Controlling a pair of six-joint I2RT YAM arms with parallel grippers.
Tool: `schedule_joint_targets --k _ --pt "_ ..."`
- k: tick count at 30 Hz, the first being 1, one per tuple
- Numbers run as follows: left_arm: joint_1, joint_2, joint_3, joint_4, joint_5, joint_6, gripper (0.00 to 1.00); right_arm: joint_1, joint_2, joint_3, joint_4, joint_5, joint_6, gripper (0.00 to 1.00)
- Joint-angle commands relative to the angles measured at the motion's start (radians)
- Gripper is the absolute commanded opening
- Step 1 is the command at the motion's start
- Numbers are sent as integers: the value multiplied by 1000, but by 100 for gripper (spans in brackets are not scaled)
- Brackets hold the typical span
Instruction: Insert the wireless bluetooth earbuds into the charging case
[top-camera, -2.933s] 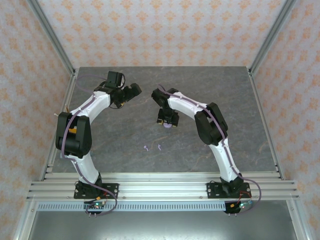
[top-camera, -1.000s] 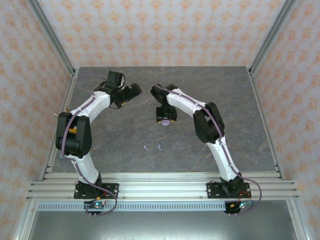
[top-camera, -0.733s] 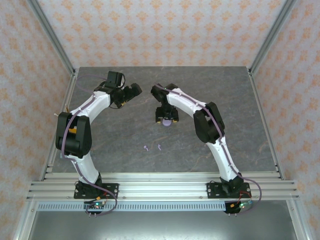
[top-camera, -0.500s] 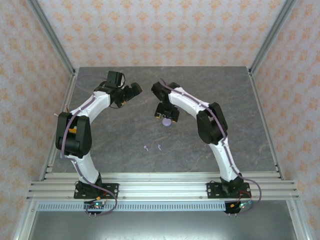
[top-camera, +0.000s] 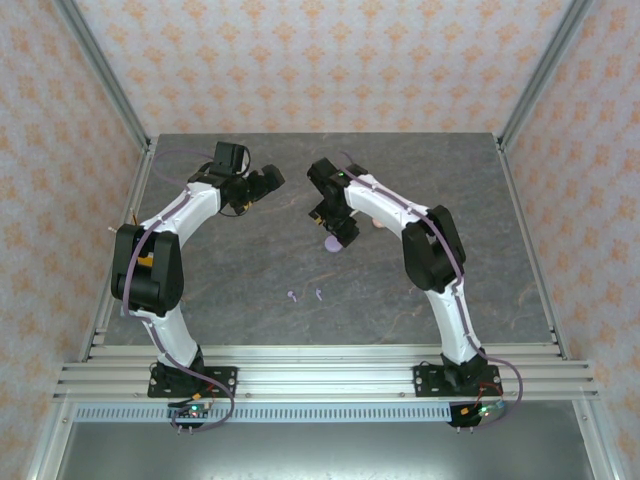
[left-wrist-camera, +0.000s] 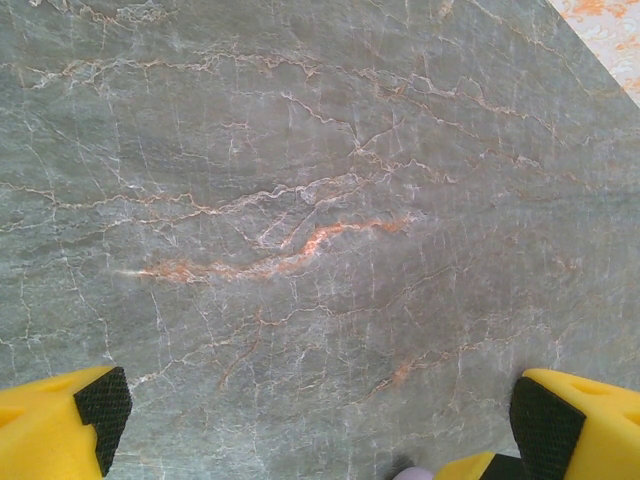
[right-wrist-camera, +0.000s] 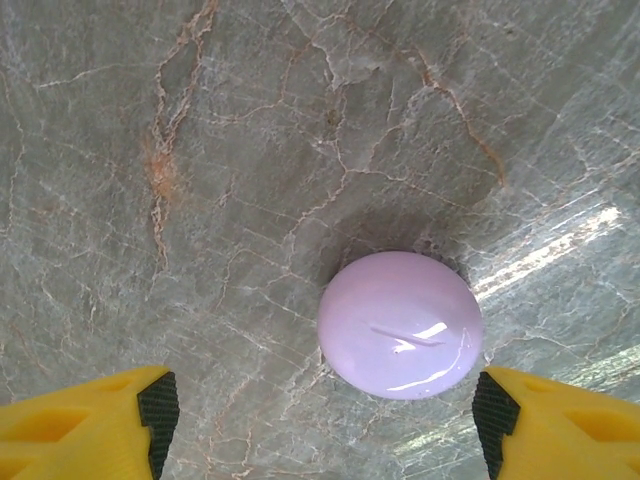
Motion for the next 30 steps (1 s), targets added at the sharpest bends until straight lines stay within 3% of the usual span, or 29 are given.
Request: schedule_joint_targets --k 1,30 --pt "12 -11 12 18 11 -2 100 -5 29 9 2 -7 47 79" --pt "11 12 14 28 13 -5 100 -18 88 -35 35 -26 31 75"
